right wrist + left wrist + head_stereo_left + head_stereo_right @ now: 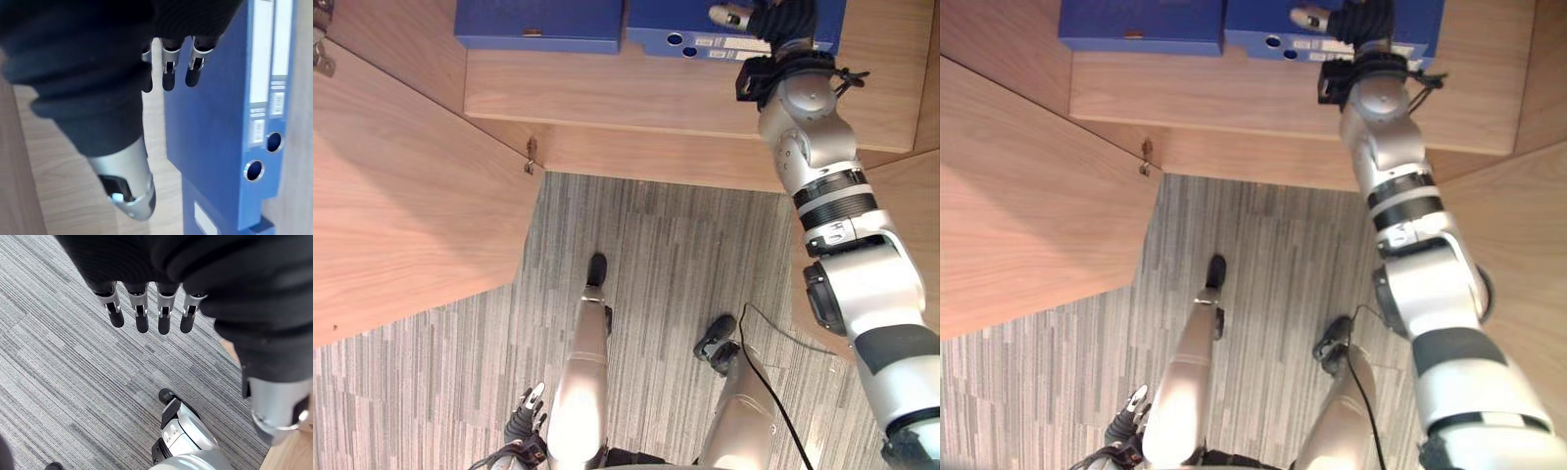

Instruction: Walk over to the cabinet, pick up the folder, carry it to the office cabinet, place the folder inside the office cabinet, then close the office cabinet door

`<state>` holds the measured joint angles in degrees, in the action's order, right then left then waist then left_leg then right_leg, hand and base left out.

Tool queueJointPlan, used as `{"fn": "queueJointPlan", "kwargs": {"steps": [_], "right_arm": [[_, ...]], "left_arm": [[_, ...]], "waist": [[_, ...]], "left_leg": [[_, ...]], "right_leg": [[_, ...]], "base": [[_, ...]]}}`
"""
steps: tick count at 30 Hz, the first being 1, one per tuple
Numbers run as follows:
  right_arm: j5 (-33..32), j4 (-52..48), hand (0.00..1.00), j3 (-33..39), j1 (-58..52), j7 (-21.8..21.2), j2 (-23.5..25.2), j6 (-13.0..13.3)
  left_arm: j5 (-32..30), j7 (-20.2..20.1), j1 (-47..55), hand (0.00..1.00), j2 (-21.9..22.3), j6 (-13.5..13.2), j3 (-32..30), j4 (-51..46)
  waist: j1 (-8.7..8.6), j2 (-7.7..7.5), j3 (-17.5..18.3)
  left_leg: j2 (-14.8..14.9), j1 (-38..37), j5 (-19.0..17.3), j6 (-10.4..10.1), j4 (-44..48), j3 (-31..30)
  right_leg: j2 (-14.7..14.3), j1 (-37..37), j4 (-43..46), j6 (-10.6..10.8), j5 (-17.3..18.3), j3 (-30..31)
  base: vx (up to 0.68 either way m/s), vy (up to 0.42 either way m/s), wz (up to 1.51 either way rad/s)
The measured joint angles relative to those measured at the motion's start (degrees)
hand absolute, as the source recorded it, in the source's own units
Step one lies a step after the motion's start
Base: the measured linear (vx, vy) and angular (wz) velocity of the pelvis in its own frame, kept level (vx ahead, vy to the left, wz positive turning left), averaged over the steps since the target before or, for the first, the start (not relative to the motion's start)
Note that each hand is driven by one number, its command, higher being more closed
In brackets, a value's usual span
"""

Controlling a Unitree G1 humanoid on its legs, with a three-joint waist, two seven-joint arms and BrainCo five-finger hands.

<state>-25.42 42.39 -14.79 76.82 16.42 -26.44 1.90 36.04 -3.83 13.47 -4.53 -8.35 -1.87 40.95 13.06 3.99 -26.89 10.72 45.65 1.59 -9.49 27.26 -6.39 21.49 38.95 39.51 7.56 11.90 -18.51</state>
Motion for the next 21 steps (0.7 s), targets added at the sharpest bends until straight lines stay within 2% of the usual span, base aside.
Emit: {"fn": "queueJointPlan", "kwargs": {"steps": [8, 14, 16, 21], "right_arm": [[11.0, -0.2, 0.0, 0.3, -1.9, 2.2, 1.1, -0.3], [12.0, -1.5, 0.0, 0.3, -2.3, 3.1, 1.5, -0.6], [14.3, -5.3, 0.0, 0.3, -3.9, 3.9, 1.9, -0.7], [27.1, -23.1, 0.0, 0.5, -11.6, 7.1, 2.8, -1.6]], "left_arm": [[0.3, 0.0, 1.7, 0.0, -0.6, -0.7, 1.6, -3.5], [1.1, 0.0, 3.9, 0.0, -1.4, -0.8, 3.0, -7.3], [2.0, 0.0, 4.2, 0.0, -1.4, -0.8, 3.1, -7.3], [2.1, 0.0, 5.2, 0.0, -2.1, -0.7, 4.3, -8.2]], "waist": [[0.29, 0.1, 0.0], [0.28, 0.17, 0.0], [0.25, 0.2, 0.0], [-0.04, 0.32, 0.1]], "left_leg": [[0.0, -0.7, 0.0, 0.0, -1.2, 0.5], [0.0, -1.0, 0.1, 0.0, -1.4, 0.6], [0.0, -1.6, 0.2, 0.0, -2.0, 0.7], [-0.1, -2.3, 0.2, 0.0, -2.8, 1.3]], "right_leg": [[0.0, -0.4, -1.1, 0.2, -0.1, 0.0], [0.0, -0.7, -1.5, 0.3, -0.2, 0.0], [-0.1, -1.3, -2.1, 0.5, -0.4, 0.0], [-0.2, -2.0, -3.6, 0.8, -1.0, 0.0]], "base": [[0.04, 0.026, 0.0], [0.02, 0.03, 0.0], [0.01, 0.017, -0.01], [0.02, 0.032, -0.01]]}}
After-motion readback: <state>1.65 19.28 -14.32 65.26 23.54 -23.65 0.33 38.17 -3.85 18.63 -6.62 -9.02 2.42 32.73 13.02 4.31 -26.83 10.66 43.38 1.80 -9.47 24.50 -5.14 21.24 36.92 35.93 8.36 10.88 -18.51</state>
